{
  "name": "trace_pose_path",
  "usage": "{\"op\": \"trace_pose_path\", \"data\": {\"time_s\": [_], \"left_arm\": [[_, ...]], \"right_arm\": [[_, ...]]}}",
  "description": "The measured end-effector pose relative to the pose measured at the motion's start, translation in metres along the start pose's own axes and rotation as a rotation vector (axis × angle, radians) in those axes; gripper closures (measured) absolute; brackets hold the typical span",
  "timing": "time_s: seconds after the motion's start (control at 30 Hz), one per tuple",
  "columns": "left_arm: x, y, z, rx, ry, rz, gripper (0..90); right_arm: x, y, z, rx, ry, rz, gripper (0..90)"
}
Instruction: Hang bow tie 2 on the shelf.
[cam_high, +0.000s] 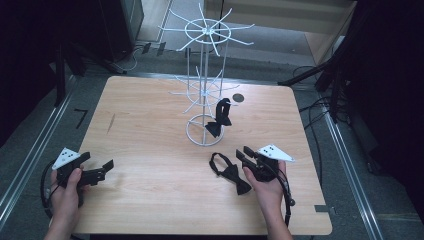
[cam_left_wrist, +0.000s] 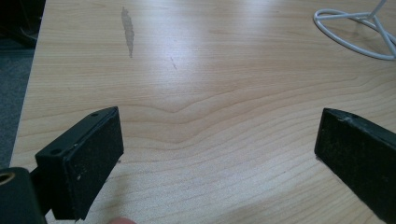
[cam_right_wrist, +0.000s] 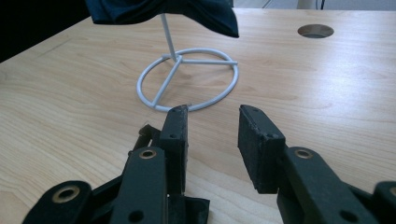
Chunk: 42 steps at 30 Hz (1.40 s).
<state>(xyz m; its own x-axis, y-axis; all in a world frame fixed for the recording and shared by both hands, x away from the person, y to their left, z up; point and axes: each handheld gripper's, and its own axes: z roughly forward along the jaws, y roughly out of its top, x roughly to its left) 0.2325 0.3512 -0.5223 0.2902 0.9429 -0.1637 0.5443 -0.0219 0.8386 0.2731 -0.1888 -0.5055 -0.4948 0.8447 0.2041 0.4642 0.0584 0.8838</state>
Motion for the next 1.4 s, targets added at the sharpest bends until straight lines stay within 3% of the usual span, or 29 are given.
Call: {"op": "trace_pose_path", "data": {"time_s": [0.77, 1.17, 1.4], "left_arm": [[0.0, 0.0, 0.0, 0.0, -0.002, 0.002, 1.6], [0.001, 0.0, 0.0, -0.002, -0.002, 0.0, 1.6], [0.001, 0.0, 0.0, 0.0, -0.003, 0.001, 1.6]], "right_arm": [[0.019, -0.012, 0.022, 0.101, 0.037, -0.044, 60.7], [0.023, -0.018, 0.029, 0.154, 0.039, -0.06, 62.2], [0.024, -0.02, 0.032, 0.174, 0.035, -0.074, 67.9]]}}
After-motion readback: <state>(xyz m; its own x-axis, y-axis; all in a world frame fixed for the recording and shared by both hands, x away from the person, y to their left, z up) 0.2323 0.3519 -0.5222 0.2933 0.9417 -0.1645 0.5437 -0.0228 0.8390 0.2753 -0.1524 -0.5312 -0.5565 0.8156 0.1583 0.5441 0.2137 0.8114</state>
